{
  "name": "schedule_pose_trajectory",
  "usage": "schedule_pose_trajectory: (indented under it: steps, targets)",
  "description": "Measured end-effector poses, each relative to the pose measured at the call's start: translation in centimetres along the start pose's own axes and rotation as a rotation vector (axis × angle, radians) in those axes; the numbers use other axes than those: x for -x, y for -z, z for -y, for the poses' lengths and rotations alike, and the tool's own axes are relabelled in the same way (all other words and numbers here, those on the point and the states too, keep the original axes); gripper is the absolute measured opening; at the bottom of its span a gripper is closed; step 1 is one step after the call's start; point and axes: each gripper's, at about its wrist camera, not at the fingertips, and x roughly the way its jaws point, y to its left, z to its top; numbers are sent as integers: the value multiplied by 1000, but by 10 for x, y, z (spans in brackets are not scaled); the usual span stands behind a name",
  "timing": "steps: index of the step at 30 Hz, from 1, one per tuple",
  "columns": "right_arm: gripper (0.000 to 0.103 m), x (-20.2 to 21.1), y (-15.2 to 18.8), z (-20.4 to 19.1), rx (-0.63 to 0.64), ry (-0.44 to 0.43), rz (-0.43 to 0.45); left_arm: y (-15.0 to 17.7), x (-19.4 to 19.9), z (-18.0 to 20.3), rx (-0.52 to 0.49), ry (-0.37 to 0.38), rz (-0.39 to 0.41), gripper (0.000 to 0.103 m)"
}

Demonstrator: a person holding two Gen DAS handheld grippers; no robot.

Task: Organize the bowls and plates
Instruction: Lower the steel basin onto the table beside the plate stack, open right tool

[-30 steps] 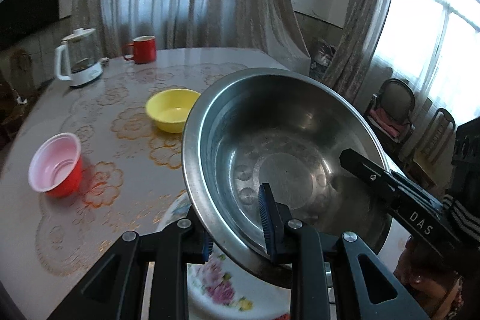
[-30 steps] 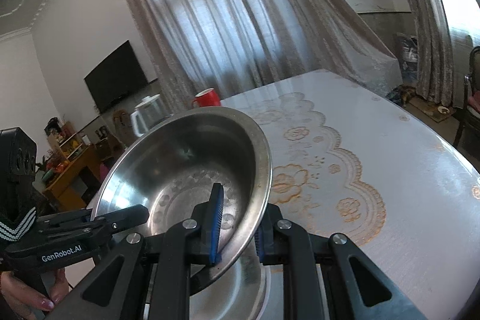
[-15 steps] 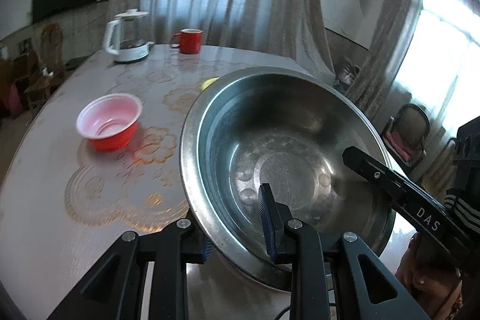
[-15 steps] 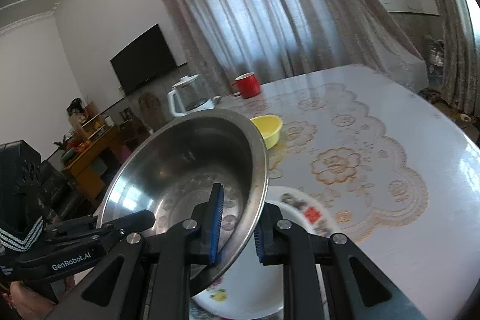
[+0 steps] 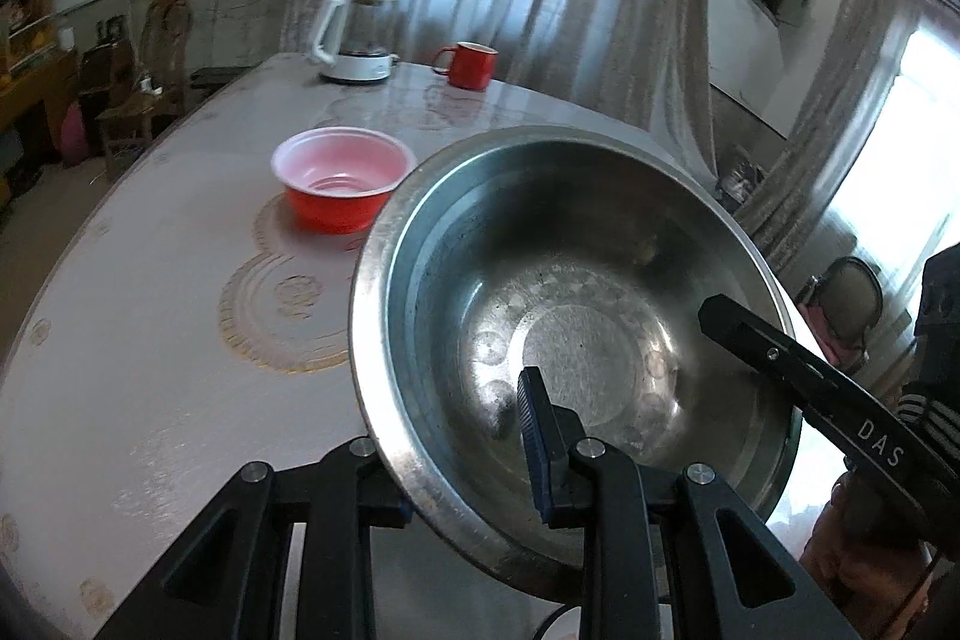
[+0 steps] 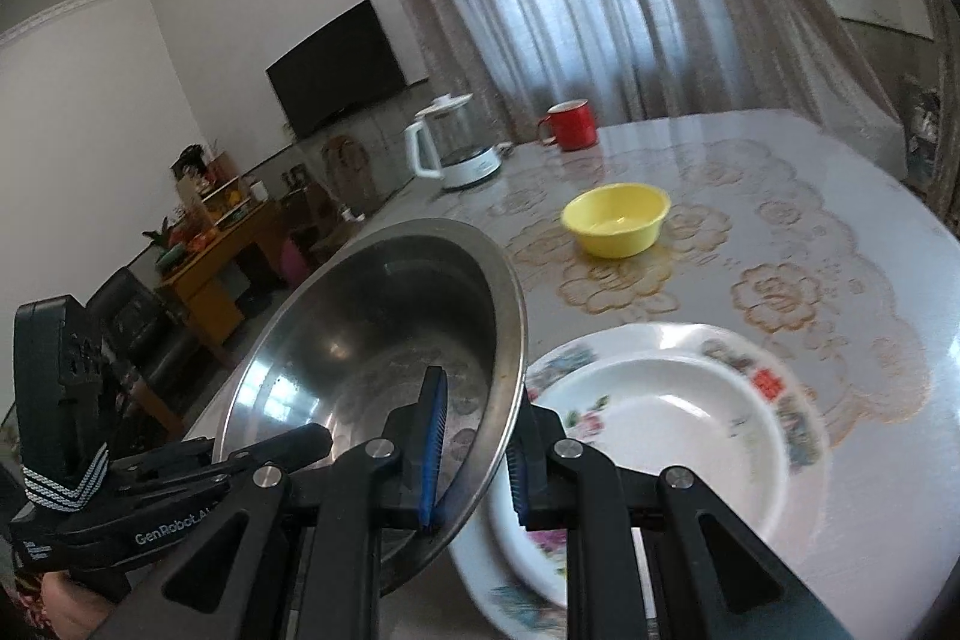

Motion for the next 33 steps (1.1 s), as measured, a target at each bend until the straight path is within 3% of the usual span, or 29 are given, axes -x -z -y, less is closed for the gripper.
schedule_pose_trajectory:
  steps: [14, 33]
  targets:
    - [17, -53, 13, -47, 51, -55, -133, 12, 3, -61, 86, -115, -4, 27]
    - [17, -91, 35, -52, 41, -50, -242, 23, -33, -90, 143, -140, -66, 27]
